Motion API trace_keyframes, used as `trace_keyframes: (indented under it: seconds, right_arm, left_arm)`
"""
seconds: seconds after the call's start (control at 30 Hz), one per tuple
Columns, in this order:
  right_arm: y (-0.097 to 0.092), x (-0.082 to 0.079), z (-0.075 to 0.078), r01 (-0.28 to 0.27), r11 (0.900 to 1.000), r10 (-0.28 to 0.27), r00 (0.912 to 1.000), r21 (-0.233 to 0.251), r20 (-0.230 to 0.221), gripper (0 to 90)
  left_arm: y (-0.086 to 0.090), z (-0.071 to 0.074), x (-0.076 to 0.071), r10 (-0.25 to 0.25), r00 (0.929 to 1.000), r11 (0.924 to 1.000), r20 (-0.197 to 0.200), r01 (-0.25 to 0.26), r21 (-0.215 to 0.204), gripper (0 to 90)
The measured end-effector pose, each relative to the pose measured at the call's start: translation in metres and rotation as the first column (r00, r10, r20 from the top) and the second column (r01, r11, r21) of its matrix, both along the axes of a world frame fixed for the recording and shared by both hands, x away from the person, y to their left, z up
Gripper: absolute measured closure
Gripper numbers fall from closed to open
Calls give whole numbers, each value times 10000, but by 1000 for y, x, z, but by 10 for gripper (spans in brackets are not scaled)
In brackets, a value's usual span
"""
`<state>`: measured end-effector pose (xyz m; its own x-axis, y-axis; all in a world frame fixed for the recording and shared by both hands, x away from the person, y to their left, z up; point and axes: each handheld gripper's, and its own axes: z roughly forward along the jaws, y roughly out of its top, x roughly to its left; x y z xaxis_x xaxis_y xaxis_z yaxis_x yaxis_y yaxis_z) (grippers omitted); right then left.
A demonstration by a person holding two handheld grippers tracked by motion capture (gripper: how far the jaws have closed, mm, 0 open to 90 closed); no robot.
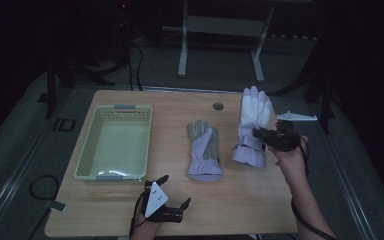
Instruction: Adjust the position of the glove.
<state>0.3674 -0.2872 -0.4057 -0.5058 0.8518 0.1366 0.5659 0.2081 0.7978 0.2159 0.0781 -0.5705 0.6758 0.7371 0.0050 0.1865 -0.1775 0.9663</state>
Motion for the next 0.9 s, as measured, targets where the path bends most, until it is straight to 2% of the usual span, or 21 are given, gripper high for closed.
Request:
trace_keyframes:
  seconds: [0.03,0.07,0.2,0.3,0.33,0.47,0.6,0.63,0.67,0.7,0.8,0.83,0.87,0.9]
  right_arm:
    - [0,0,0,0,10000,0,10000,0,0,789]
    - [10,-2,6,-122,9999,123,9996,-18,234,788]
    - [29,-3,13,-295,9994,301,9988,-170,375,787]
    - [39,-3,15,-365,9992,369,9988,-141,310,786]
    - [51,-4,15,-451,9989,455,9987,-153,240,786]
    - [71,-3,13,-647,9977,649,9979,-195,81,786]
    - [92,-2,5,-838,9960,832,9963,-310,-203,786]
    - [92,-2,5,-838,9960,832,9963,-310,-203,786]
    - [102,0,-3,-894,9953,879,9953,-368,-415,785]
    - [102,0,-3,-894,9953,879,9953,-368,-415,785]
    - [115,4,-19,-1123,9927,1089,9914,-440,-726,781]
    - [115,4,-19,-1123,9927,1089,9914,-440,-726,781]
    - [121,6,-28,-1150,9917,1091,9895,-582,-952,780]
    - [121,6,-28,-1150,9917,1091,9895,-582,-952,780]
  left_arm:
    - [0,0,0,0,10000,10000,0,0,0,0]
    - [0,0,0,4,10000,10000,8,-4,-5,0]
    - [0,0,0,-16,10000,10000,-6,16,-23,0]
    - [0,0,0,8,10000,10000,-24,-8,-62,0]
    - [1,0,0,24,10000,10000,-15,-24,-79,0]
    - [1,0,0,32,10000,9999,-20,-32,-123,0]
    - [1,0,0,3,10000,9999,-29,-4,-130,0]
    - [1,0,0,3,10000,9999,-29,-4,-130,0]
    - [1,0,0,-24,10000,9999,-42,24,-119,0]
    - [1,0,0,-24,10000,9999,-42,24,-119,0]
    - [1,0,0,-135,9999,9998,-55,134,-144,0]
    - [1,0,0,-135,9999,9998,-55,134,-144,0]
    - [1,0,0,-121,9999,9998,-52,120,-146,0]
    - [1,0,0,-121,9999,9998,-52,120,-146,0]
